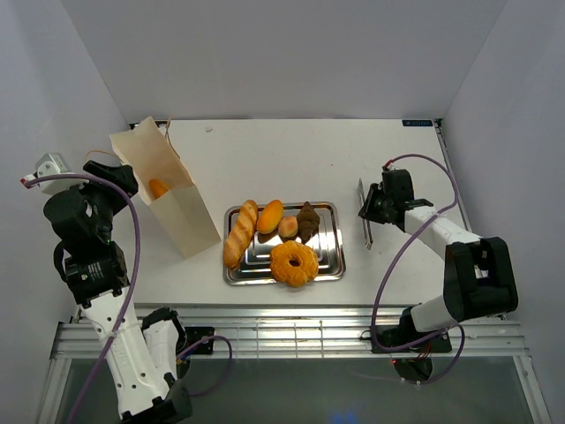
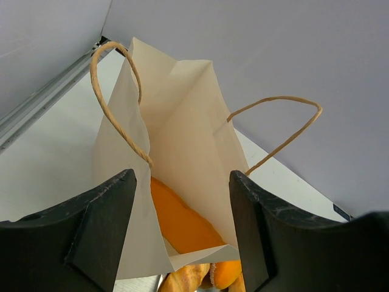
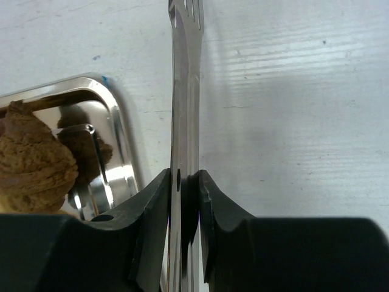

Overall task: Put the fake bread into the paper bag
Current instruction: Adjust the clamp at the center of the board.

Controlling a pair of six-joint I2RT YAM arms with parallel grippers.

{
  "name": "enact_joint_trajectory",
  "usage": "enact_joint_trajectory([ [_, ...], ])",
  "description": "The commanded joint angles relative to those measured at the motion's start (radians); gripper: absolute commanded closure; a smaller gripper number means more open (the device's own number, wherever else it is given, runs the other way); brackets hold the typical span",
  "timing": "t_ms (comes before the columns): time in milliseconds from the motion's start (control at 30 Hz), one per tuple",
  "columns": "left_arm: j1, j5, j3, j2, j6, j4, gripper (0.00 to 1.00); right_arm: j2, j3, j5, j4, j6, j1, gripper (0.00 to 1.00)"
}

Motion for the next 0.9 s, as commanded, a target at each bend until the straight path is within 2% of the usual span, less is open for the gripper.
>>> enact_joint_trajectory([
  [0,-0.002,0.016,-0.011,-0.009,-0.001,0.02,0.27,-0.039,-0.058,0.105,0.098,0.038,0.006,0.71],
  [233,-0.002,0.028,-0.03,-0.017,-0.008,0.029,0.27,-0.042,-0.167,0.214,0.123,0.084,0.046,0.69],
  [400,0.0,0.037,-0.036,-0.018,-0.012,0.031,0.27,-0.054,-0.228,0.246,0.147,0.092,0.075,0.61],
  [867,-0.002,0.039,-0.042,-0.021,-0.009,0.032,0.28,0.042,-0.23,0.407,0.058,0.14,0.157,0.46],
])
